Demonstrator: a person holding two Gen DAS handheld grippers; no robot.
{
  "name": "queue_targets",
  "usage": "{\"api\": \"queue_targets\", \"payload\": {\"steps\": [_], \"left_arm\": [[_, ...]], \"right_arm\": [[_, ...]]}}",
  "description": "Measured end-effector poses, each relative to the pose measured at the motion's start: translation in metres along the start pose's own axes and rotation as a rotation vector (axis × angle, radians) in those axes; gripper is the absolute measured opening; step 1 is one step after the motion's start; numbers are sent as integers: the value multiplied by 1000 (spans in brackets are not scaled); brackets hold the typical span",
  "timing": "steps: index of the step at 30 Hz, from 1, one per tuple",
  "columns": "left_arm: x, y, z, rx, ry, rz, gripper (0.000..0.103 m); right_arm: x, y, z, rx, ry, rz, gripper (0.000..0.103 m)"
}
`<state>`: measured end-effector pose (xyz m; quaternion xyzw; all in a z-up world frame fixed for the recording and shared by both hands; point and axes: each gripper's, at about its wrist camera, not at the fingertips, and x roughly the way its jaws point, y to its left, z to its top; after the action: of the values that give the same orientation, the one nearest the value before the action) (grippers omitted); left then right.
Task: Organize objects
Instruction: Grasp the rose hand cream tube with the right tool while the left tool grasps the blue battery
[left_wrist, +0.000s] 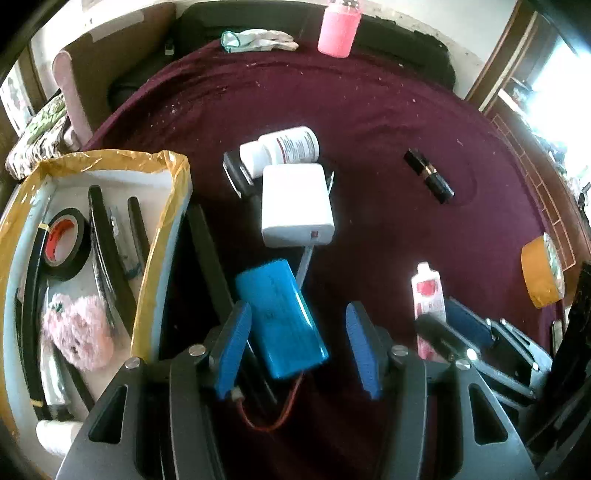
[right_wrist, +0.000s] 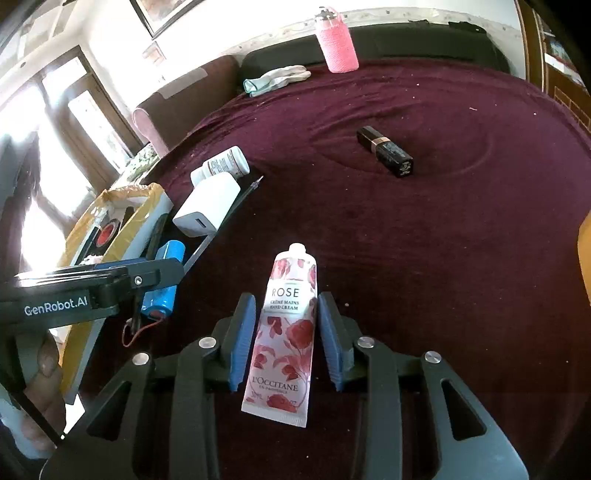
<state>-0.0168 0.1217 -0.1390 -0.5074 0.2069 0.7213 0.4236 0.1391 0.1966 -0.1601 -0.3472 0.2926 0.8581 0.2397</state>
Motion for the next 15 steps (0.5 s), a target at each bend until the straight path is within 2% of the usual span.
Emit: {"api": "queue_targets", "payload": {"steps": [4, 8, 11, 15], "left_arm": [[2, -8, -13, 12, 23, 38, 47], [16, -3, 1, -72, 53, 24, 46], [14, -4, 2, -64, 48, 65, 34], [10, -8, -7, -24, 40, 62, 33]], "right_arm": [[-1, 1, -1, -2, 0, 0, 34], [-1, 0, 0, -1, 0, 1, 34], [-1, 0, 0, 2, 0, 5, 34], [-1, -1, 0, 9, 0, 11, 33]]}}
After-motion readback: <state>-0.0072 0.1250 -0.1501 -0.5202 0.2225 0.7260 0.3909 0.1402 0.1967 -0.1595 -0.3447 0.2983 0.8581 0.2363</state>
